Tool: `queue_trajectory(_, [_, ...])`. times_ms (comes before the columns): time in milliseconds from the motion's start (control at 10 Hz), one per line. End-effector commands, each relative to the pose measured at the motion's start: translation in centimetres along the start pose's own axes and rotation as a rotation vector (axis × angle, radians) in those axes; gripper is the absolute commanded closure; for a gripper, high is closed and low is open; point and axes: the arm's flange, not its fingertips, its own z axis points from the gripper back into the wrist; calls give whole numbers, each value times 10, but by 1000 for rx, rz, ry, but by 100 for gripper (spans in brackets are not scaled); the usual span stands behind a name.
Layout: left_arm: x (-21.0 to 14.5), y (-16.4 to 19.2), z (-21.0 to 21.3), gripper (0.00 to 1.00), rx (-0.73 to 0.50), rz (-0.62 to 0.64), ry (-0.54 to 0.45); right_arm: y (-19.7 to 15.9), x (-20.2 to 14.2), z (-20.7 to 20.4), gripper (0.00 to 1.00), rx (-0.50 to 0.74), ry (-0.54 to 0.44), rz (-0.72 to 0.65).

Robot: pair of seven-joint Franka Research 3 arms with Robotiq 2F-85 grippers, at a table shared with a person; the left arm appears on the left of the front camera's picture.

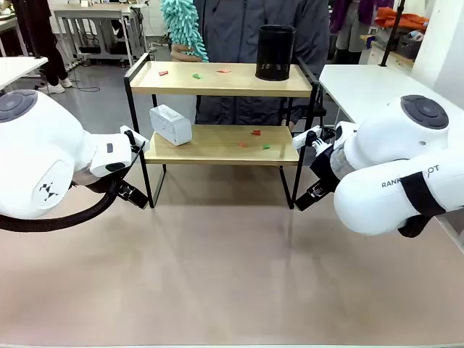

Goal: Clean the shelf.
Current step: Pick up the Duster from the human.

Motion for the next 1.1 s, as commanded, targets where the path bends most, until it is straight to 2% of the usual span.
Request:
queue_trajectory(0, [0,0,0,0,0,0,0,0,0,0,0,0,0,0])
queue_trajectory(900, [0,0,0,0,0,0,0,0,0,0,0,0,0,1])
queue_trajectory(1000, [-3,-5,33,0,-210,-113,175,-2,-2,19,0,51,324,42])
